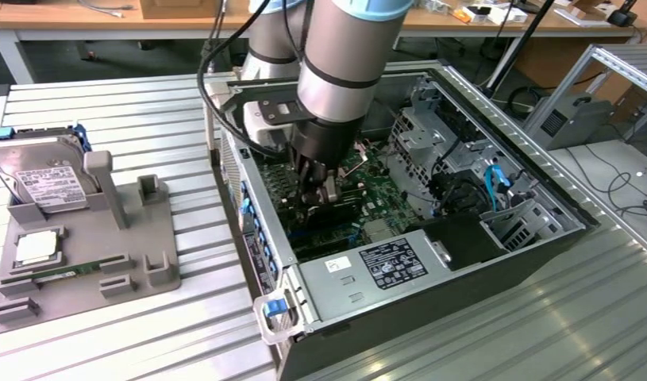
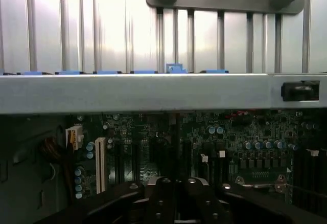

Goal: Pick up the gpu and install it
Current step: 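Press down on the gpu until it lock into place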

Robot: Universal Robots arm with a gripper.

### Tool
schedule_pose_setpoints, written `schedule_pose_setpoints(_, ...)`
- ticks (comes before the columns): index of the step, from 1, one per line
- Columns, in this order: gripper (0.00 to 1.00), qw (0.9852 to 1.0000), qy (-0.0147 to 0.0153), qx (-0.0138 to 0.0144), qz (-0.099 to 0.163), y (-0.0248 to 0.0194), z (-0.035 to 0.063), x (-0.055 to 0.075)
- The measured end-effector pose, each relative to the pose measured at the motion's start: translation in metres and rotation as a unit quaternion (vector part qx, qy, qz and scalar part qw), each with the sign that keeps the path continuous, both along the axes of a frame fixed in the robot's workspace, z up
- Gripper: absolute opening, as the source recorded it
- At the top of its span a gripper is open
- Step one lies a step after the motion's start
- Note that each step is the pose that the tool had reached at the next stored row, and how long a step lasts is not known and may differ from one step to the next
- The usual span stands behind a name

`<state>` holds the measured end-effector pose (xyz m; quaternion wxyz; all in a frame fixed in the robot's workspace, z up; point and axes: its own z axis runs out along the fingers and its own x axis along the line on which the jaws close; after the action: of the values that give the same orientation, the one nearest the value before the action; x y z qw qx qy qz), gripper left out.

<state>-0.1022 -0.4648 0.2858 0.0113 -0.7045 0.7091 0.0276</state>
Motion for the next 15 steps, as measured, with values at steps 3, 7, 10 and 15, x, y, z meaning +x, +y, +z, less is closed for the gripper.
schedule_pose_setpoints(3,0.11,1.0,0.0022,-0.0001,0.0,0.0,0.0001,0.019)
schedule_pose_setpoints(7,0.11,1.0,0.0037,-0.0001,0.0,0.0,0.0001,0.038)
schedule_pose_setpoints(10,0.11,1.0,0.0054,0.0002,0.0,0.0,0.0,0.052)
schedule_pose_setpoints(15,0.11,1.0,0.0055,0.0002,0.0,0.0,0.0163,0.063)
